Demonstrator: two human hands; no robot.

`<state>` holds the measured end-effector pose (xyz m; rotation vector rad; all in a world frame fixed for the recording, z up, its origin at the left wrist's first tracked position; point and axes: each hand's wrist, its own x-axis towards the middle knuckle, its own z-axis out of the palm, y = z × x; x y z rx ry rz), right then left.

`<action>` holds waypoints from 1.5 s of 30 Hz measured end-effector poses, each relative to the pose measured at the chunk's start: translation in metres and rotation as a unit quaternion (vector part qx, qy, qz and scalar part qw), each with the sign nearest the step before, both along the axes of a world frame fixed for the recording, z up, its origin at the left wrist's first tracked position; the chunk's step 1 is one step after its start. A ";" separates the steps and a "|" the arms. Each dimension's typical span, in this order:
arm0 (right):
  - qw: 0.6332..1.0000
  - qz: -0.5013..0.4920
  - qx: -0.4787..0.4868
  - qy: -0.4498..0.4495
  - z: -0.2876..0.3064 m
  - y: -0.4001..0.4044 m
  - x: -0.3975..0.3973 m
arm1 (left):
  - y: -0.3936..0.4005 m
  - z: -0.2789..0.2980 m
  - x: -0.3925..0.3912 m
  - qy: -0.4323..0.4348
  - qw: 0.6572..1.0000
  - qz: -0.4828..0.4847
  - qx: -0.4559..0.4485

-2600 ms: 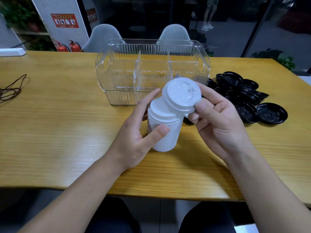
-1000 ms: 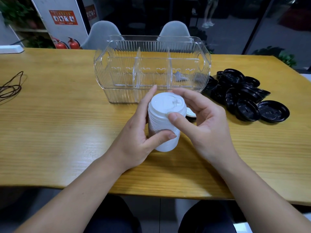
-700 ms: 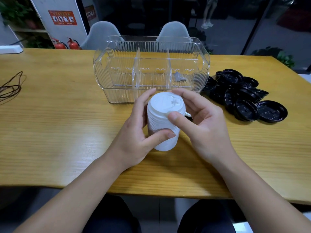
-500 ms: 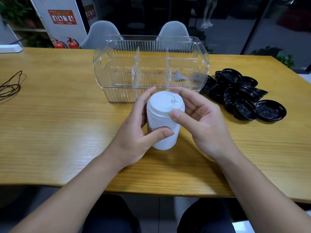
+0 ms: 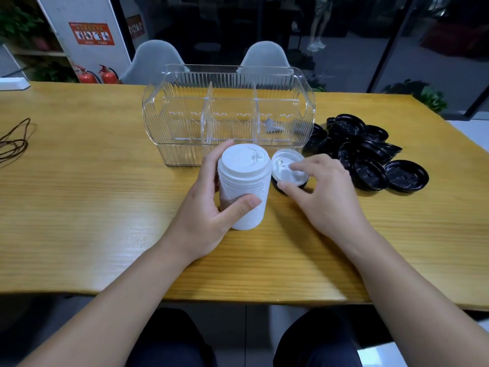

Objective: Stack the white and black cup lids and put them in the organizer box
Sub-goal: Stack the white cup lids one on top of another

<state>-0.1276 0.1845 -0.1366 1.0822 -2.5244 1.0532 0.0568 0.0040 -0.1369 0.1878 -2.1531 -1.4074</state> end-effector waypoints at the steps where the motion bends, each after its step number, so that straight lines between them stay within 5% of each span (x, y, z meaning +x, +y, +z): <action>1: 1.000 -0.004 0.017 0.021 -0.005 -0.001 -0.002 | 0.000 0.001 0.000 0.001 1.000 0.000 -0.003; 6: 0.990 -0.003 0.001 0.138 -0.010 -0.002 0.000 | 0.001 0.001 0.001 -0.002 1.000 0.005 -0.005; 10: 0.991 -0.006 -0.004 0.134 -0.009 -0.001 0.003 | 0.001 0.000 0.001 -0.003 1.000 0.005 -0.009; 19: 0.988 0.005 -0.142 -0.058 -0.004 0.008 -0.001 | 0.000 -0.001 0.001 -0.005 1.000 0.006 -0.009; 28: 0.909 0.072 -0.330 -0.244 0.021 0.014 0.007 | 0.000 0.000 0.002 -0.003 1.000 0.005 -0.005; 45: 0.795 0.157 -0.401 -0.428 0.066 0.007 0.049 | 0.003 0.004 0.003 -0.006 1.000 0.012 -0.003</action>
